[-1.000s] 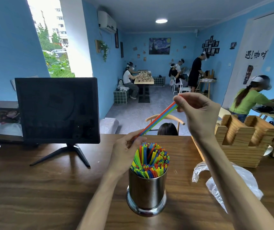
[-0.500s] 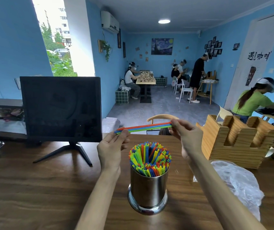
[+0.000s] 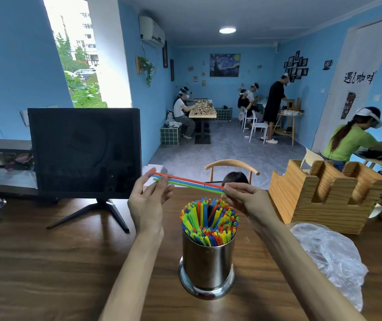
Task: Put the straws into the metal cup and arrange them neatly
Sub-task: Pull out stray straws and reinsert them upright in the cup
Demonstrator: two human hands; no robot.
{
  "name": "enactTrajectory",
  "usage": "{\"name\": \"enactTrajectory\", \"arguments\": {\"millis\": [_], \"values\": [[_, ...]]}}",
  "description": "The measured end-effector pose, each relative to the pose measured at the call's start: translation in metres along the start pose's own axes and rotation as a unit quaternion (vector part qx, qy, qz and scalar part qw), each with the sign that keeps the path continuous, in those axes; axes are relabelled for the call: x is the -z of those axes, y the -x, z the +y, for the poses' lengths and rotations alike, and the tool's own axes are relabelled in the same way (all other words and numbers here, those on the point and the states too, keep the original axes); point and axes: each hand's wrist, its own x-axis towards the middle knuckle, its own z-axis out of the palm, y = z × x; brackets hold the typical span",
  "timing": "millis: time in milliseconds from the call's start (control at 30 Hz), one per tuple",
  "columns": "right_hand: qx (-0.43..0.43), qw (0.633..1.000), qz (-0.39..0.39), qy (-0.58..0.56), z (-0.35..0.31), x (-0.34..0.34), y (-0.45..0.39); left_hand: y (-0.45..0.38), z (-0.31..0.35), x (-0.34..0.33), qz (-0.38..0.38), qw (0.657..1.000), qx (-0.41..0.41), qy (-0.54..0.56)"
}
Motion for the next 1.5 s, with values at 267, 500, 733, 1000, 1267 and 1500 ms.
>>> {"name": "enactTrajectory", "arguments": {"millis": [267,500,733,1000,1267,1500], "values": [[-0.020,1.000,-0.002,0.011,0.000,0.004,0.003,0.003,-0.008,0.001,0.060,0.996,-0.063,-0.015],[0.066,0.996,0.014,0.055,-0.002,0.006,0.007,0.004,-0.003,0.002,0.081,0.996,-0.019,0.024],[0.095,0.995,0.014,0.025,-0.022,0.010,0.001,-0.010,0.024,0.007,0.109,0.988,-0.044,0.096],[0.058,0.978,-0.105,0.168,-0.047,-0.002,0.007,-0.009,0.053,-0.024,-0.206,0.940,-0.164,-0.215],[0.085,0.981,-0.088,0.151,-0.033,-0.010,0.007,0.005,0.014,-0.048,-0.339,0.796,-0.218,-0.452],[0.074,0.985,-0.102,0.122,-0.034,0.000,0.009,0.002,0.009,-0.050,-0.298,0.837,-0.217,-0.405]]}}
